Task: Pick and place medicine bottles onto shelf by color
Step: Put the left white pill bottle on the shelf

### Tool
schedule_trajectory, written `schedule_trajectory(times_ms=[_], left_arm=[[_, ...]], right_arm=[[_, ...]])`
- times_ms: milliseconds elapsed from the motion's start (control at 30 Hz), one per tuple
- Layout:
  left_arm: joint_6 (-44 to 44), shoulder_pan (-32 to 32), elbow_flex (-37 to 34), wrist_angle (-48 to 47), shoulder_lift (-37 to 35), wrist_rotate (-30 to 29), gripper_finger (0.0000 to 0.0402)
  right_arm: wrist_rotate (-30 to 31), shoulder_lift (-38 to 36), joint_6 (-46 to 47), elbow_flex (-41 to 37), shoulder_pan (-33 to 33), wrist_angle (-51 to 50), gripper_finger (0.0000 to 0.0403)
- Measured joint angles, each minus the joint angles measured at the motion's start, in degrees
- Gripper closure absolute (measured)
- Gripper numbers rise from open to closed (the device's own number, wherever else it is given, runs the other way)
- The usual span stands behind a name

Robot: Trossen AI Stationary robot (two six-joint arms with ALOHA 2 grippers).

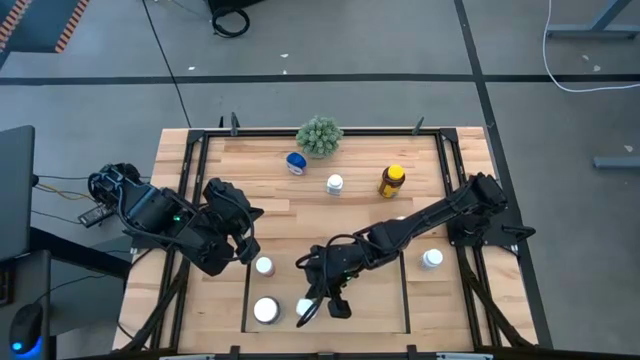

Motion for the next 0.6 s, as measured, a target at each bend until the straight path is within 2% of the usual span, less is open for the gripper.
schedule_trajectory(times_ms=[267,600], left_arm=[[0.0,0.0,0.0,0.0,0.0,0.0,0.0383],[0.0,0.0,0.0,0.0,0.0,0.0,0.0396]], right_arm=[[0.0,0.0,0.6,0.0,0.0,1.9,0.0397],[0.2,0.0,1.9,0.0,0.0,2.6,0.0397]])
